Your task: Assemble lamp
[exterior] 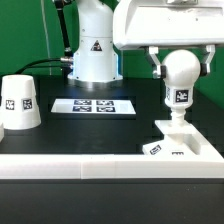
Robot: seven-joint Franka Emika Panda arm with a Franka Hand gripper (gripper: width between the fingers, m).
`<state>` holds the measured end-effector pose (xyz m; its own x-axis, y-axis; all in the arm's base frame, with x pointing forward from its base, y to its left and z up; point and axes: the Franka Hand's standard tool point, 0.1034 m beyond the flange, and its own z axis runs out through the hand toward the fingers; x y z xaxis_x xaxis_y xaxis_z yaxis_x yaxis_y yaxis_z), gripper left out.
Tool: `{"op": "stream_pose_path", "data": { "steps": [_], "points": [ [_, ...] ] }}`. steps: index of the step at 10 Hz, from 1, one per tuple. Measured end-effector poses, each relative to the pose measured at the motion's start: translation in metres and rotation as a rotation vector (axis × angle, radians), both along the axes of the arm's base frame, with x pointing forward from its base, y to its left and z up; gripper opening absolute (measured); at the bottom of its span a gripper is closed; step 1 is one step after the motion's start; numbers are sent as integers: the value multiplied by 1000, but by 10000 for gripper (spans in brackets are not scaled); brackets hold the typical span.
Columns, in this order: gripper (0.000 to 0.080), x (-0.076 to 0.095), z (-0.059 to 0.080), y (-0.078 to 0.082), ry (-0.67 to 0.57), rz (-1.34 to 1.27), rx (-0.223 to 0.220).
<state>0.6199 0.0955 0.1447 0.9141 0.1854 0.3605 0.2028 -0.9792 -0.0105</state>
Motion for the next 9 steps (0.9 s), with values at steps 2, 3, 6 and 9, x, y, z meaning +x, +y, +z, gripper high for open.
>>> {"op": "stream_pose_path", "data": {
  "steps": [2,3,6,9],
  "points": [
    [580,-1,-2,1,3,1,0],
    [580,-1,-4,3,5,3,0],
    [580,-2,-19,-1,-7,13,-6],
    [580,-2,-22,-2,-11,12,-7]
  ]
}}
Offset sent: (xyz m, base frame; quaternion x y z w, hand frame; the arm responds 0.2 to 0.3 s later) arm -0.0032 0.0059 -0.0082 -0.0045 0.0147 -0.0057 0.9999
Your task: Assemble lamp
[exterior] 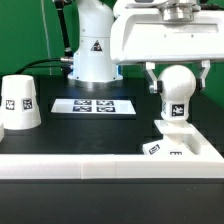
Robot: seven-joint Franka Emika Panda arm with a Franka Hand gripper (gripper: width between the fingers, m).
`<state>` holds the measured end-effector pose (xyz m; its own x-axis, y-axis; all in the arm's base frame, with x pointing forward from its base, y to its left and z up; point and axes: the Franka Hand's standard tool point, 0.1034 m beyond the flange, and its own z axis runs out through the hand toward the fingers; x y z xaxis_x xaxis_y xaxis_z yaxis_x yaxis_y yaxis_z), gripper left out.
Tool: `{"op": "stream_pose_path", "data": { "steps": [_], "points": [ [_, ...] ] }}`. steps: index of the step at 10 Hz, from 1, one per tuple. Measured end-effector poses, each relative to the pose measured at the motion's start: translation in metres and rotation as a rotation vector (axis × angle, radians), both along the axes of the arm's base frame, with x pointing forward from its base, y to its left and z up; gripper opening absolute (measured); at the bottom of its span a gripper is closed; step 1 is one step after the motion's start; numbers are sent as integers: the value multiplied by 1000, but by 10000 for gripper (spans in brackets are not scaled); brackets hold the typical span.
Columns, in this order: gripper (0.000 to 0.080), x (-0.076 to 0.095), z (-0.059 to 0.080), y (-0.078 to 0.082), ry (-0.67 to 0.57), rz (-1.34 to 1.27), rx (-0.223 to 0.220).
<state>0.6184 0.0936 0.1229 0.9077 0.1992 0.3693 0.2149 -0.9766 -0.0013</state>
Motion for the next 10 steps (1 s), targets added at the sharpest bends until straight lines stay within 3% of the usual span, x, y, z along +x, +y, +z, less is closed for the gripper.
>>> {"op": "stream_pose_path", "data": {
  "steps": [8,9,10],
  "points": [
    [580,4,0,1,-52,32,-10],
    [669,4,-1,1,-51,32,-10],
    [669,4,-1,1,-51,32,-10]
  ]
}}
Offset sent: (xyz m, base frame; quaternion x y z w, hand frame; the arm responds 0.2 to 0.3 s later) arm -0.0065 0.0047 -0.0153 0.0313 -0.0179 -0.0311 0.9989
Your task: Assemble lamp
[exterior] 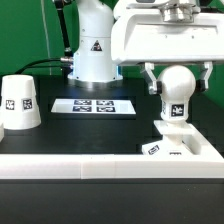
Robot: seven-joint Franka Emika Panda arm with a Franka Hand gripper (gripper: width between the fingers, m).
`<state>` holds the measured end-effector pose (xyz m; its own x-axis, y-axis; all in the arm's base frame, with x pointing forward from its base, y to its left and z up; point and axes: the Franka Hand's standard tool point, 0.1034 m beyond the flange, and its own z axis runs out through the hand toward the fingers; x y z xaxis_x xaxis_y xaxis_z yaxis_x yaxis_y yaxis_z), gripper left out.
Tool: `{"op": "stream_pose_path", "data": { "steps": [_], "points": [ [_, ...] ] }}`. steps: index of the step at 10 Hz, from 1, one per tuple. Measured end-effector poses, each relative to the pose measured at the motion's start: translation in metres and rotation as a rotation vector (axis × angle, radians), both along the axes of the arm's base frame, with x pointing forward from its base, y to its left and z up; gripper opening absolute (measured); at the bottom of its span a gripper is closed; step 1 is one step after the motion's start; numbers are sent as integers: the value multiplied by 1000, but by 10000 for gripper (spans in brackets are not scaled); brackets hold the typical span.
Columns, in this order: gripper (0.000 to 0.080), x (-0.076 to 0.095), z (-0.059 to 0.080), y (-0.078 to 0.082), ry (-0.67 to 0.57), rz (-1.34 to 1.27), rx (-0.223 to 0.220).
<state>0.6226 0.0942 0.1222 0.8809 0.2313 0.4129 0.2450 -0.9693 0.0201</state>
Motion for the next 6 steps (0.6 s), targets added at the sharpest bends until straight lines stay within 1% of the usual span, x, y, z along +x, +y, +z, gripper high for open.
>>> {"op": "stream_pose_path", "data": {
  "steps": [1,3,6],
  "points": [
    [690,0,0,0,0,0,0],
    [698,0,1,0,2,0,0],
    [698,2,20,-1,-7,0,1]
  ]
}}
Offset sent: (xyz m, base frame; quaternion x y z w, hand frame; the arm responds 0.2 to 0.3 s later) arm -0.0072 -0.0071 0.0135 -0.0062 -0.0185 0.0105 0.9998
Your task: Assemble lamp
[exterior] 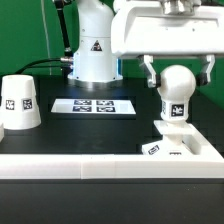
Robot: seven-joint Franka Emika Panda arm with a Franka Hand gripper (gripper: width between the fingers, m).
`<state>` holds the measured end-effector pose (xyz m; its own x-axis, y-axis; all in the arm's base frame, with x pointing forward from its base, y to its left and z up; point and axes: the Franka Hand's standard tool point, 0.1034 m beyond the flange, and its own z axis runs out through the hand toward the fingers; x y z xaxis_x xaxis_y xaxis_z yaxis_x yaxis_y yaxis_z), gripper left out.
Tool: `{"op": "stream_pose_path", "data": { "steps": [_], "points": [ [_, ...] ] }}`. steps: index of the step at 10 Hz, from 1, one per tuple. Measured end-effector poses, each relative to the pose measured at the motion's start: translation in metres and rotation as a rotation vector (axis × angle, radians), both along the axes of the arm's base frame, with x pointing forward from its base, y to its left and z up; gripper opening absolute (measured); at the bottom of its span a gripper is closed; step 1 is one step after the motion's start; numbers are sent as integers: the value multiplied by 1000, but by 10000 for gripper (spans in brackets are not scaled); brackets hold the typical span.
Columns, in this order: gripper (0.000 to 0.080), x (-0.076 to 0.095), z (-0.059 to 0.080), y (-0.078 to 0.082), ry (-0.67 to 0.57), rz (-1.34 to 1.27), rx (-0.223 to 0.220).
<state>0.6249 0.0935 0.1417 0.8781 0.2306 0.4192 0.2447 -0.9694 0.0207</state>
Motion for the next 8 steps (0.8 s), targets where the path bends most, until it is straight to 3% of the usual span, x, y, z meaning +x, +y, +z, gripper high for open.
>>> {"op": "stream_pose_path", "data": {
  "steps": [5,8],
  "points": [
    [698,-3,-4,1,30,2,-2],
    [698,-7,-7,1,242,12,-15]
  ]
}}
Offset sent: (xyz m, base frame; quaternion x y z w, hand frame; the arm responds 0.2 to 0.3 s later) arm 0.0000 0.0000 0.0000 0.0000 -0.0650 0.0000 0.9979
